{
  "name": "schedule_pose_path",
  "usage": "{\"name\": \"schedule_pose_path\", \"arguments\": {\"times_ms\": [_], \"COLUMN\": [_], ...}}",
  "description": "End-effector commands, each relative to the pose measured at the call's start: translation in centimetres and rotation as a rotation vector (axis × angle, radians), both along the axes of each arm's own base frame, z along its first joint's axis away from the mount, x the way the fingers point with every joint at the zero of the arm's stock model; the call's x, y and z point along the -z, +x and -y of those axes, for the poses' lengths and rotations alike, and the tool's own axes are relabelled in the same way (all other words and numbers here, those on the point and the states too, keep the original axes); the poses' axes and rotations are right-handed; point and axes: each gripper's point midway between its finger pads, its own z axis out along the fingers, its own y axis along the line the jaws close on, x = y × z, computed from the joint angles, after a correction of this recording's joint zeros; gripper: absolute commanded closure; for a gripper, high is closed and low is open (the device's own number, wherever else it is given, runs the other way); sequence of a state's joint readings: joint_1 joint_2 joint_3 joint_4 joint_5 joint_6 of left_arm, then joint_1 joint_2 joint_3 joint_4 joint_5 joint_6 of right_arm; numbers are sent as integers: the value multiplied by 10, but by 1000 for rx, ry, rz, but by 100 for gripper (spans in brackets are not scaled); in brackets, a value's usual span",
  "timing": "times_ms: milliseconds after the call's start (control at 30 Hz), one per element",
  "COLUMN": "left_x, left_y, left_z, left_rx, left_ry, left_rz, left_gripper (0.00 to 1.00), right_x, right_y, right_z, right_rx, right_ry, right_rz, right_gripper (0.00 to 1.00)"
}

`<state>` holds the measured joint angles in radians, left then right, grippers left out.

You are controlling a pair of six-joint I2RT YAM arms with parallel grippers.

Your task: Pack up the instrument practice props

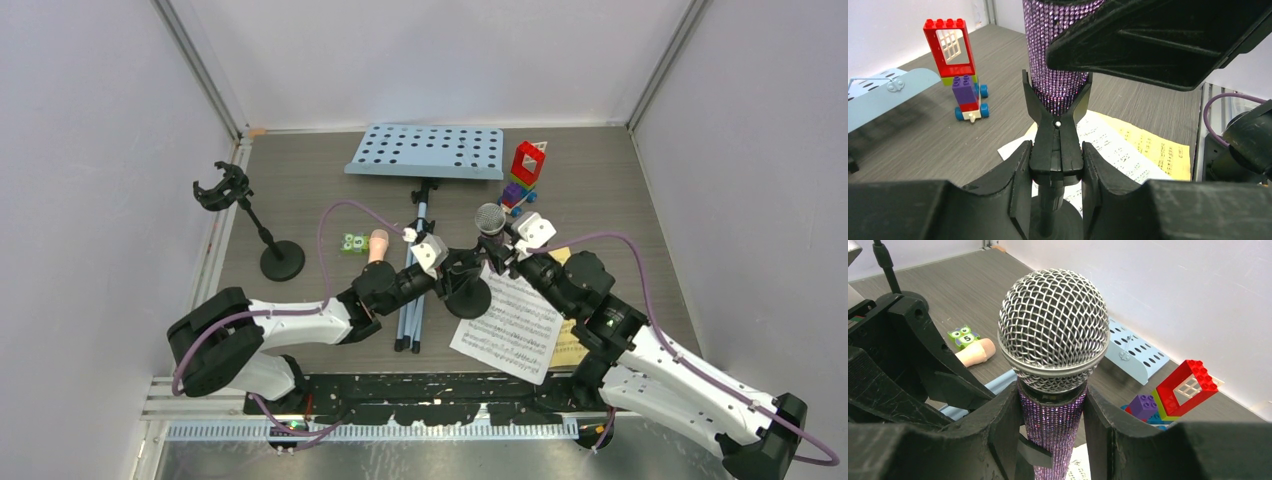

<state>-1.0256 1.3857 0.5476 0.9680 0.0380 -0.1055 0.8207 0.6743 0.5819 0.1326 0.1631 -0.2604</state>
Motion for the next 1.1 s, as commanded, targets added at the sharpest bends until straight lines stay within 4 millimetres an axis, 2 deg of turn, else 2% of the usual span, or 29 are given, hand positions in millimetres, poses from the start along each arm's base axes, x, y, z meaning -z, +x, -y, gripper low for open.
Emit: {"name": "schedule_pose_path", "arguments": {"times_ms": [0, 567, 633, 733, 767, 967, 1067], "left_x": [-28, -29, -29, -34, -34, -40, -44], "left_y": [6, 4, 3, 3, 3, 3, 2], "left_z": [0, -3, -1, 1, 1, 2, 2], "left_rx": [-20, -22, -11, -1, -1, 0, 5], "left_ry": [-66, -48, -38, -45, -46, -53, -59], "left_rz": [51, 59, 61, 66, 66, 71, 74], "left_gripper": [100, 100, 88, 59, 53, 40, 30], "right_x": [-54, -102, -106, -107, -107, -103, -103], "right_y": [1, -12, -16, -23, -25, -35, -38], "right_z": [17, 53, 58, 64, 66, 78, 86], "right_rx": [65, 145, 151, 145, 144, 156, 175], "right_ry": [99, 57, 61, 50, 50, 62, 81], "right_rz": [120, 201, 186, 154, 147, 114, 103], "right_gripper": [83, 83, 84, 84, 84, 84, 83]}}
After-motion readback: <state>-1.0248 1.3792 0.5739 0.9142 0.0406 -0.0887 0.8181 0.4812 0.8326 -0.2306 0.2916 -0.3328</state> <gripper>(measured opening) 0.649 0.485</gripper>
